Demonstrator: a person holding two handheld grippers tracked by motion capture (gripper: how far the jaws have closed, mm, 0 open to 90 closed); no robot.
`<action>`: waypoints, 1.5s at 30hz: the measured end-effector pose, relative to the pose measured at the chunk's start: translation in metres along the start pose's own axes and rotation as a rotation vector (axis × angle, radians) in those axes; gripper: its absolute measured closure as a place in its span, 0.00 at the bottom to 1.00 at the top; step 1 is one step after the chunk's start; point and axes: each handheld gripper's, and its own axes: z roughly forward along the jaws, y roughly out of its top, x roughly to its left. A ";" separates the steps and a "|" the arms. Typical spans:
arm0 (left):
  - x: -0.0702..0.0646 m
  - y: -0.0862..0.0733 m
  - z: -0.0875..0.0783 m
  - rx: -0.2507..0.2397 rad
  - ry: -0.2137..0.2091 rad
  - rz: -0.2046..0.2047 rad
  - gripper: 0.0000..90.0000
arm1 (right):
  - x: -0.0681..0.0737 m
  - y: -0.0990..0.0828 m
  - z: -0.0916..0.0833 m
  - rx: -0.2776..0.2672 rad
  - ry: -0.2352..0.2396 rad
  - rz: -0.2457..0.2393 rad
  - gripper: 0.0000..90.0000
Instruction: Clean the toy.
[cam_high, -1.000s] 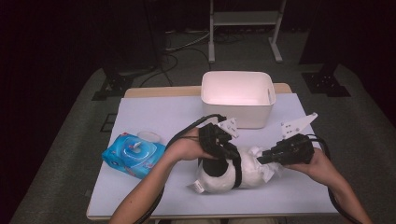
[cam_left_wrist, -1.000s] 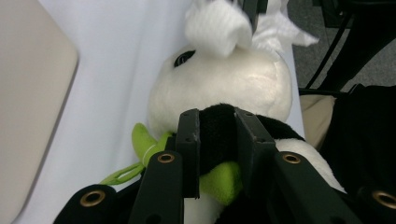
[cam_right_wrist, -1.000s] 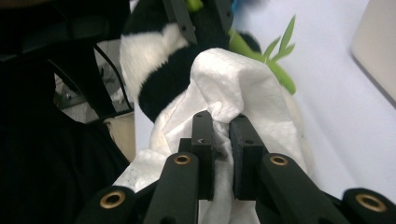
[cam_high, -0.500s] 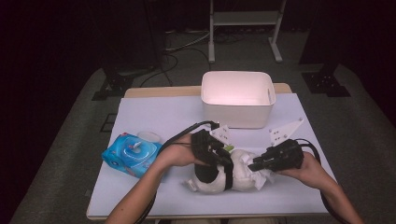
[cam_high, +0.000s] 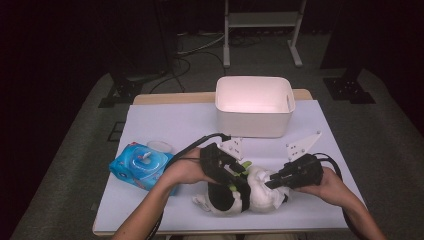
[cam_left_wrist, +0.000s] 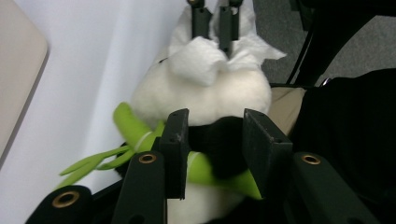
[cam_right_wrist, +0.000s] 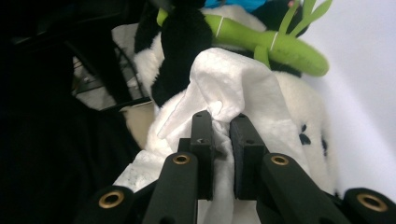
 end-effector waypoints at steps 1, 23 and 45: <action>-0.002 0.000 0.003 0.005 0.000 0.000 0.70 | 0.002 0.002 -0.002 0.006 -0.017 -0.016 0.89; 0.004 -0.007 0.010 0.019 0.016 -0.028 0.67 | 0.000 0.005 -0.011 -0.005 -0.063 -0.038 0.88; 0.015 0.001 0.042 0.071 0.057 -0.059 0.77 | 0.005 -0.004 -0.004 0.007 -0.039 -0.048 0.89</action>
